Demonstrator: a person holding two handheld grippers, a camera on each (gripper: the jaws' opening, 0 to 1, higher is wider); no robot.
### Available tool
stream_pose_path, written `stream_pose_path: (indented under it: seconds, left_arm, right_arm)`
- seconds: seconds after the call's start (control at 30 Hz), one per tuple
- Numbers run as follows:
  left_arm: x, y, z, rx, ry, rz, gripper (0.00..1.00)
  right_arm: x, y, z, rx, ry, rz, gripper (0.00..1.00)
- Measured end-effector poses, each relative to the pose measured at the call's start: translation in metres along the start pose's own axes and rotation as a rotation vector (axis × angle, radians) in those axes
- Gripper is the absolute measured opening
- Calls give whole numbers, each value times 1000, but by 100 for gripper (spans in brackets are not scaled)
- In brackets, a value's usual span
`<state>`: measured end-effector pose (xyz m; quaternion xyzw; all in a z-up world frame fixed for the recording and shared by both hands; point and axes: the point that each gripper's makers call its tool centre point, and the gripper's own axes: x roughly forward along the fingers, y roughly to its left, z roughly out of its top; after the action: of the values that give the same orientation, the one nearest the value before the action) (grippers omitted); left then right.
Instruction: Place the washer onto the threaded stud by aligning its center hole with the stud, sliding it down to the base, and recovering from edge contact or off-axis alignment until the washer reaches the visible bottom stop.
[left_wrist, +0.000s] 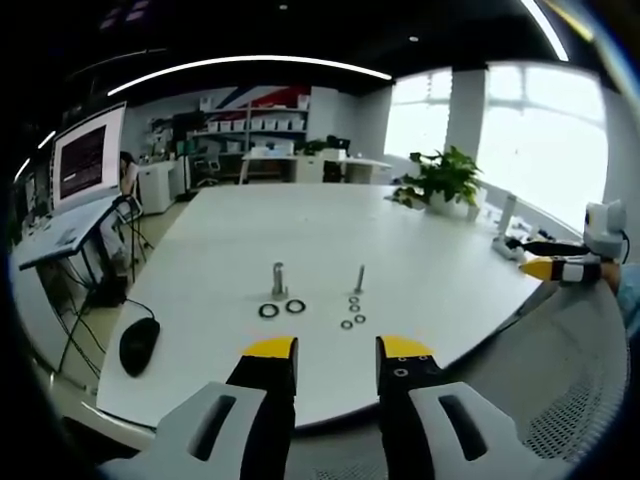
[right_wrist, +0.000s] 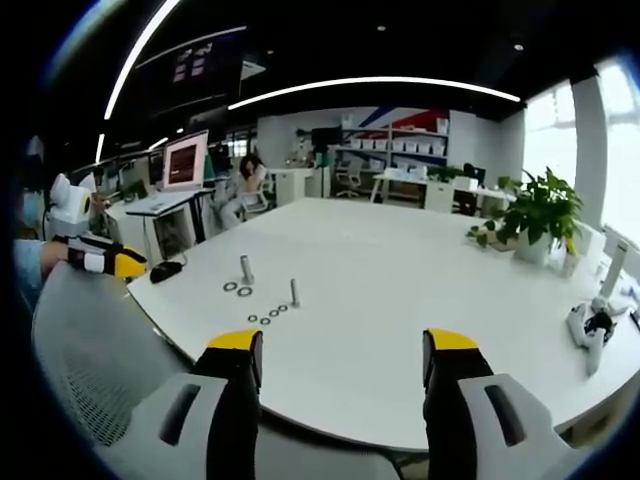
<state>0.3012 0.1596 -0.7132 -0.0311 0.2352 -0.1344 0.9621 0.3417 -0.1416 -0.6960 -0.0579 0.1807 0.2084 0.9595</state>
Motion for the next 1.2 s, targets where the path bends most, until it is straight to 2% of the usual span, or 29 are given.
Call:
stream_pose_path:
  seconds: [1.2]
  left_arm:
    - [0,-1,0,-1,1,-3,28]
  right_arm:
    - [1,1,-3,-1,19,9,64]
